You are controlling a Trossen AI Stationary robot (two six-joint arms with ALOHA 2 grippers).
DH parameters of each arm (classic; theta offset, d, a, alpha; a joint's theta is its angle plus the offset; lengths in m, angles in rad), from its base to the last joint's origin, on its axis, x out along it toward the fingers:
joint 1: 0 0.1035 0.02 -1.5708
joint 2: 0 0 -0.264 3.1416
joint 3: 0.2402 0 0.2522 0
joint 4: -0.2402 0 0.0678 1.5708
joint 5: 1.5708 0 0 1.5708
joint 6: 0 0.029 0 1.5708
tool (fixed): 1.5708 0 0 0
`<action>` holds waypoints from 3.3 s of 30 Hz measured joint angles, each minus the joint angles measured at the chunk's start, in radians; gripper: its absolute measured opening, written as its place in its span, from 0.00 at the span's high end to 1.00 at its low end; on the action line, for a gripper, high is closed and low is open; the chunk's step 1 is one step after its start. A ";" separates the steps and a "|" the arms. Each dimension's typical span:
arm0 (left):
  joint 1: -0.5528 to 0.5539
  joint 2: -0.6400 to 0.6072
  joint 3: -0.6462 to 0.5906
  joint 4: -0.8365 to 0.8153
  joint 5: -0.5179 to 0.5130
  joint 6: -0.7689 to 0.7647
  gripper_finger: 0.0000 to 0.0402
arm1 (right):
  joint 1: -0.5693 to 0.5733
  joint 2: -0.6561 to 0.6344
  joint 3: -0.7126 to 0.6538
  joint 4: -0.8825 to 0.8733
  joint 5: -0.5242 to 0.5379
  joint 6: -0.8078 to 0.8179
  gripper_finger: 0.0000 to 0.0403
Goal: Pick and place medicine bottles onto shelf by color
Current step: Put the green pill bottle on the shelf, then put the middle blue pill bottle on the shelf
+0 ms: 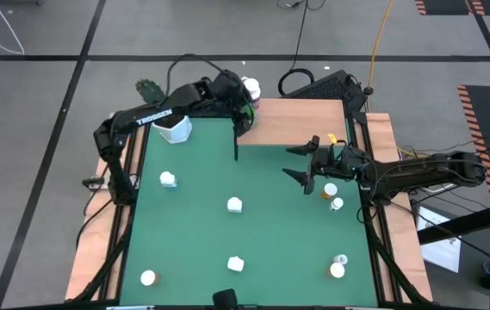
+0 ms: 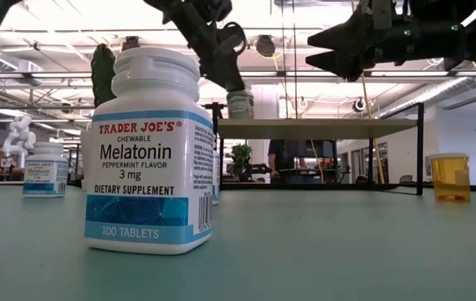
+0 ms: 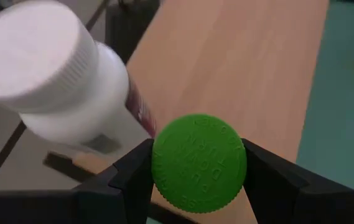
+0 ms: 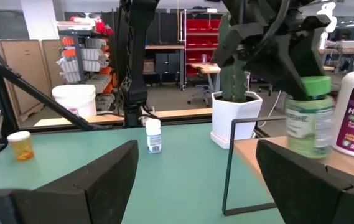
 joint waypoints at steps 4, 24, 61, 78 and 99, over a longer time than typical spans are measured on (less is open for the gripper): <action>0.001 0.027 0.043 -0.028 -0.025 0.000 0.48 | 0.000 0.000 0.000 -0.005 0.000 0.000 0.21; 0.001 0.027 0.052 -0.025 -0.029 0.021 0.21 | 0.000 -0.025 0.000 -0.075 -0.001 0.007 0.21; -0.527 -0.398 -0.810 0.506 -0.003 -0.028 0.34 | 0.279 0.097 0.039 -0.332 0.135 0.098 0.21; -0.592 -0.393 -1.013 0.779 0.001 -0.066 0.11 | 0.243 0.107 0.019 -0.274 0.131 0.077 0.21; -0.575 -0.268 -1.028 0.824 -0.028 -0.050 0.35 | 0.243 0.107 0.019 -0.267 0.131 0.051 0.21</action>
